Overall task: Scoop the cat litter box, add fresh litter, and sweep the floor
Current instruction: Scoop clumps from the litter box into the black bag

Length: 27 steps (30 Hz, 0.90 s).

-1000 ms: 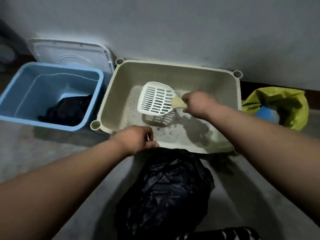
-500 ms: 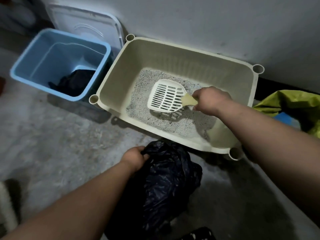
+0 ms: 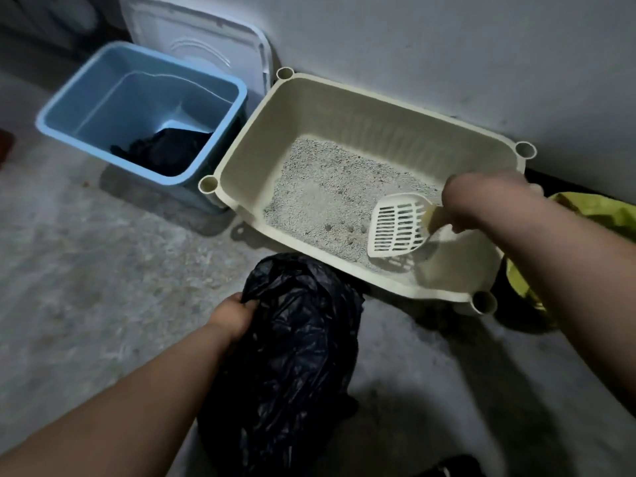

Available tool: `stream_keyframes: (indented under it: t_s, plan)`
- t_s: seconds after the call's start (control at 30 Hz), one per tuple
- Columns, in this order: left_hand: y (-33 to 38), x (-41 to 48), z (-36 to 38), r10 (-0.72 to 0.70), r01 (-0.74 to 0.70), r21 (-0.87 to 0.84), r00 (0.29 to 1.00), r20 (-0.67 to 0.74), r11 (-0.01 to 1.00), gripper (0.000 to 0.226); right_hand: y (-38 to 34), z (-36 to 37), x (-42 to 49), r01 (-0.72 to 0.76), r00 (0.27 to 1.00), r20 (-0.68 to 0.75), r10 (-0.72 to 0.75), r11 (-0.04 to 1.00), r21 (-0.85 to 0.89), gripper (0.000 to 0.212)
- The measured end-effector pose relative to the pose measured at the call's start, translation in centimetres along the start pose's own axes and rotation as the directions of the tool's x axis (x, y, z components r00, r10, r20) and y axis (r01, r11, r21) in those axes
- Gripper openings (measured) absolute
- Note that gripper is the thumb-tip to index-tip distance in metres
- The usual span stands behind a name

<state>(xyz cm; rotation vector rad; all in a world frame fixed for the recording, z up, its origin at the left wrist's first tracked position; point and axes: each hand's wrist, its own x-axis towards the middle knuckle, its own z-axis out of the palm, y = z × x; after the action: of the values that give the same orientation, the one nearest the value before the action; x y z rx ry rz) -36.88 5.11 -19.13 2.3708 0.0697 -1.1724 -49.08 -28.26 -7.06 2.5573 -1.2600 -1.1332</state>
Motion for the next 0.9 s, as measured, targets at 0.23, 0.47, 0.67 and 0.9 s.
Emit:
stream_keyframes:
  t_s: [0.23,0.47,0.67,0.9]
  plan:
    - [-0.4,-2.2,0.4,-0.002,0.071,-0.364,0.982,0.188,0.929,0.033,-3.9,5.3,1.4,0.14,0.99,-0.041,-0.135,0.973,0.182,0.012]
    - [-1.4,-2.7,-1.0,0.057,0.023,-0.337,0.973,0.224,0.941,0.025,-8.7,8.0,1.6,0.176,0.984,-0.066,-0.165,0.862,0.475,0.014]
    - [-2.9,-1.6,-1.6,0.116,-0.074,-0.248,0.98,0.161,0.966,0.011,-8.0,7.6,0.8,0.168,0.986,-0.081,-0.148,0.816,0.554,0.025]
    - [-2.1,-2.1,-1.6,0.126,-0.046,-0.367,0.973,0.196,0.929,0.017,-7.6,9.3,-0.6,0.161,0.987,-0.119,-0.108,0.65,0.742,0.033]
